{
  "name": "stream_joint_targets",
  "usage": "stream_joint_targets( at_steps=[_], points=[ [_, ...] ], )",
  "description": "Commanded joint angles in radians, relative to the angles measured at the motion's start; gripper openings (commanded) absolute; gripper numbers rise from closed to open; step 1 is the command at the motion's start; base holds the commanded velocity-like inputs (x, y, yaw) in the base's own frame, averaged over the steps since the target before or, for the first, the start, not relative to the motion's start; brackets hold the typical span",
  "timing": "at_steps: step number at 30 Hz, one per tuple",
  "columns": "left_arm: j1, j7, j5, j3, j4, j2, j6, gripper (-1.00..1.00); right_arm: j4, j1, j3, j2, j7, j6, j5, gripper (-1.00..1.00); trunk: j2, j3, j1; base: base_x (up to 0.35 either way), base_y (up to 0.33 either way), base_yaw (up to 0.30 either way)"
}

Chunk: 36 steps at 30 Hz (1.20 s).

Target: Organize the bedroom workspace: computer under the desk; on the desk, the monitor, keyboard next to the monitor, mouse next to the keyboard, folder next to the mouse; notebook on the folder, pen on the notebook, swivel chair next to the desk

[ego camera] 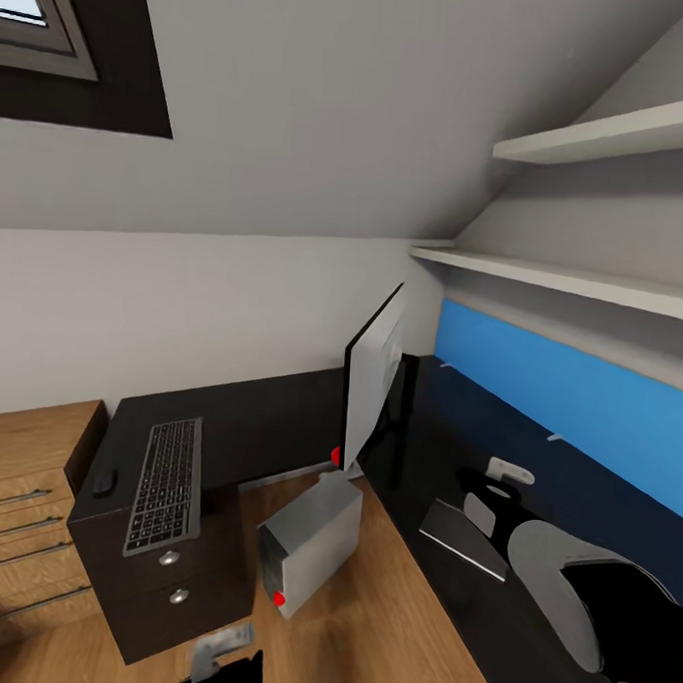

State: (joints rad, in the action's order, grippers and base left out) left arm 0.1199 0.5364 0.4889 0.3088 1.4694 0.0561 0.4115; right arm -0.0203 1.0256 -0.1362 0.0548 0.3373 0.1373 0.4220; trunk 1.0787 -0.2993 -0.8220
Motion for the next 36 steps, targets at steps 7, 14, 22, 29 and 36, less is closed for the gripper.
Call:
stream_joint_targets(
  at_steps=[7, 14, 22, 29, 36],
  points=[
    [0.0, 0.008, 0.099, 0.0, 0.115, 0.036, 0.091, 1.0, 0.0, 0.001, -0.008, 0.008, 0.001, 0.004, 0.012, 1.0, 0.05, -0.023, -0.027, 0.0, 0.0, 0.0],
    [0.0, 0.018, 0.086, -0.042, 0.106, 0.024, 0.076, 1.0, 0.0, 0.001, -0.007, 0.05, -0.008, 0.002, 0.028, 1.0, 0.099, -0.045, -0.054, 0.0, 0.0, 0.0],
    [0.0, 0.028, 0.031, -0.052, 0.103, 0.022, 0.032, 1.0, 0.001, 0.001, -0.009, 0.079, -0.106, -0.006, 0.136, 1.0, 0.155, -0.07, -0.085, 0.0, 0.0, 0.0],
    [0.0, 0.029, 0.027, -0.051, 0.103, 0.022, 0.029, 1.0, 0.001, 0.001, -0.008, 0.104, -0.134, -0.007, 0.165, 1.0, 0.204, -0.092, -0.111, 0.0, 0.0, 0.0],
    [0.0, 0.03, 0.025, -0.05, 0.104, 0.022, 0.029, 1.0, -0.001, 0.001, -0.009, 0.107, -0.135, -0.006, 0.188, 1.0, 0.253, -0.114, -0.138, 0.0, 0.0, 0.0]
  ],
)
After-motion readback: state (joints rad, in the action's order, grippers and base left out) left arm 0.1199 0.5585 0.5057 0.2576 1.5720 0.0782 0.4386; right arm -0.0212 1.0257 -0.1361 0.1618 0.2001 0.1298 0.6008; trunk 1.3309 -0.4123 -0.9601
